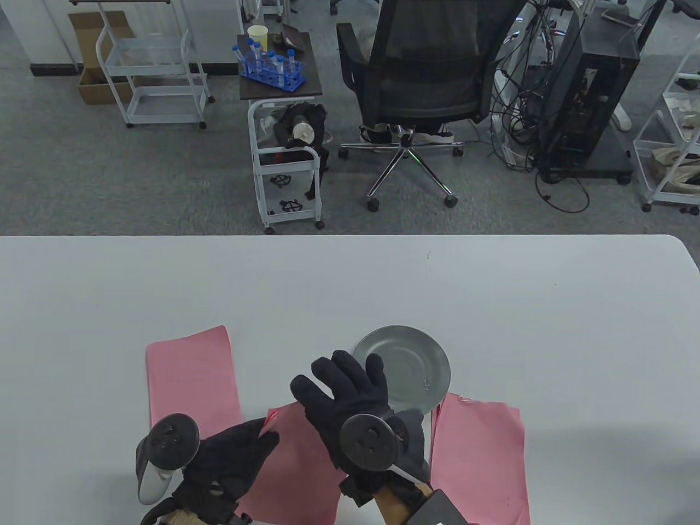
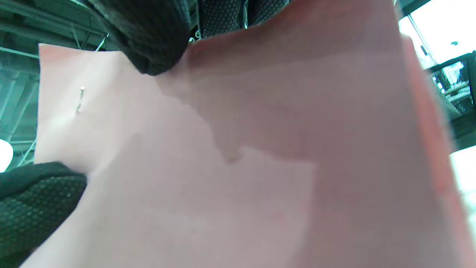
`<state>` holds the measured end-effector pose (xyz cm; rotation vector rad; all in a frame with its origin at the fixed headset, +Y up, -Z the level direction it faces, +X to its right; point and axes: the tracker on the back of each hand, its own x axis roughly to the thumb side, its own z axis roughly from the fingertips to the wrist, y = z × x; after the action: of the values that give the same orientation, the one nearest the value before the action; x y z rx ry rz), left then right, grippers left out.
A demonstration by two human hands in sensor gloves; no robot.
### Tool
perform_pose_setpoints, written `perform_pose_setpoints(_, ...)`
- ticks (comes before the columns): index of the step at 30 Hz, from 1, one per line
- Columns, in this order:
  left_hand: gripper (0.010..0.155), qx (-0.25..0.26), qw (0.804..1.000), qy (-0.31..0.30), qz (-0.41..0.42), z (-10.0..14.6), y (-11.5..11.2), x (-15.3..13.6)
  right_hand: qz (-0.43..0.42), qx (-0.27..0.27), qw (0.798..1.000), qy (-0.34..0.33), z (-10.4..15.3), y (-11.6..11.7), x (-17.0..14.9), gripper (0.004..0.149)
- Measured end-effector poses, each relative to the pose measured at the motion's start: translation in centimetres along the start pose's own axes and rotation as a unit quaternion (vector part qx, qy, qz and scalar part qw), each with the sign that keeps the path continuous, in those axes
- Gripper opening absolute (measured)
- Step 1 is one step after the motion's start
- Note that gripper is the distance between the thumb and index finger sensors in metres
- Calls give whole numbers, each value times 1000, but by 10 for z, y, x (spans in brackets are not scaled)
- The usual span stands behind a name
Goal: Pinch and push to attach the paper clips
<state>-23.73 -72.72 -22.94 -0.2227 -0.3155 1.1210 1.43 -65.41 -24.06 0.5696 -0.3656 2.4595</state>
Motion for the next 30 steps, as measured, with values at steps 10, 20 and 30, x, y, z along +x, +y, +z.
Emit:
perform_pose_setpoints(10,42,1,1000,3,-2,0,1,-1,4,-13,1000,-11,4,2,2,43)
perform_pose_setpoints(20,43,69,993,-24,89,9,13,-3,-209,41,969,125,21,-9,-46,93)
perform_pose_setpoints(30,48,-66,984,-72,152,4,-19,10,-315,88,937,125,61,-41,-82,41)
